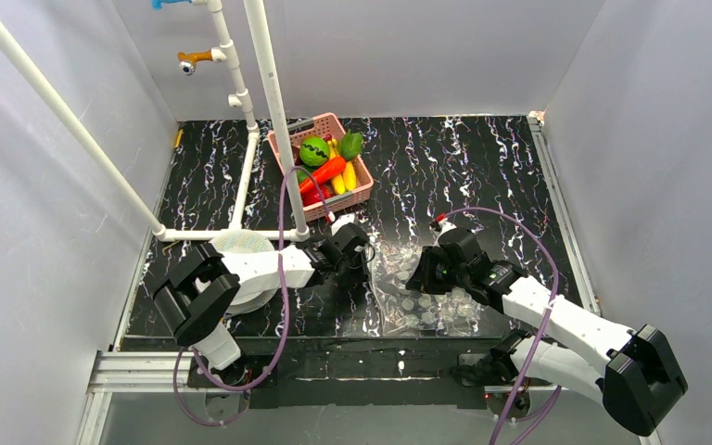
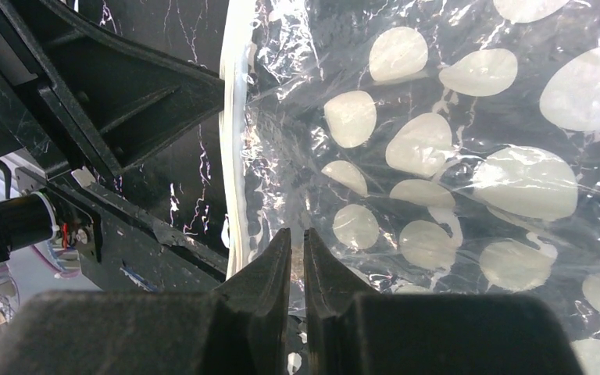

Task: Place the food in the zip-top bag and seal the zipper
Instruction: Pick up the zipper food storage bag at the center of the board, then open the zipper of the food storage bag.

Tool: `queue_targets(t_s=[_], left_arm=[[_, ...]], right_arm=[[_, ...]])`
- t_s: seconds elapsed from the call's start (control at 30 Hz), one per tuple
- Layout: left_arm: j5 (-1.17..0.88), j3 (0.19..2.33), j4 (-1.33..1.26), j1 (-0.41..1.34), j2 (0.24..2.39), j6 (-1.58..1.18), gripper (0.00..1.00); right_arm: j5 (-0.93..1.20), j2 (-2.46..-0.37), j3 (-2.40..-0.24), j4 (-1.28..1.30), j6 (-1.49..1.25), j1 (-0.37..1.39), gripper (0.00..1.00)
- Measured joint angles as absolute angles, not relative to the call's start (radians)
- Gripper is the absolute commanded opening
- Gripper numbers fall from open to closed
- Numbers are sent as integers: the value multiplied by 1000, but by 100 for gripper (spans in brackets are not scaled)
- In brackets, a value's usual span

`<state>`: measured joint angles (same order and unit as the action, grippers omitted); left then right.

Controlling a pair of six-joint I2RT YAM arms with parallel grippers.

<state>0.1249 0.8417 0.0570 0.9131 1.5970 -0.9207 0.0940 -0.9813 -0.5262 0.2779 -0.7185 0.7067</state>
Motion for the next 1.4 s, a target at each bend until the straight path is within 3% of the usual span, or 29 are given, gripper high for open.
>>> queue_targets(t_s=[0.17,0.37,0.57,0.73,0.97,1.4], left_arm=[[123,857,46,913,1625,-925,25],[113,871,10,913,1667,-932,0],[94,804,-155,914,1640,-900,0],[78,760,-204,920,1504,-859,0],[34,760,-221,923,1284,-900,0],[49,760,-116,947,1155,-981,0]], right_arm=[[101,-983,-526,274,-719,707,18],[107,-1001,-526,266,-719,706,18],[107,-1005,-530,283,-707,706,22],[81,-995,-603,410,-673,711,44],[-41,-989,-887,590,-651,865,55],[-487,-1303,-1359,921,-860,1076,59]])
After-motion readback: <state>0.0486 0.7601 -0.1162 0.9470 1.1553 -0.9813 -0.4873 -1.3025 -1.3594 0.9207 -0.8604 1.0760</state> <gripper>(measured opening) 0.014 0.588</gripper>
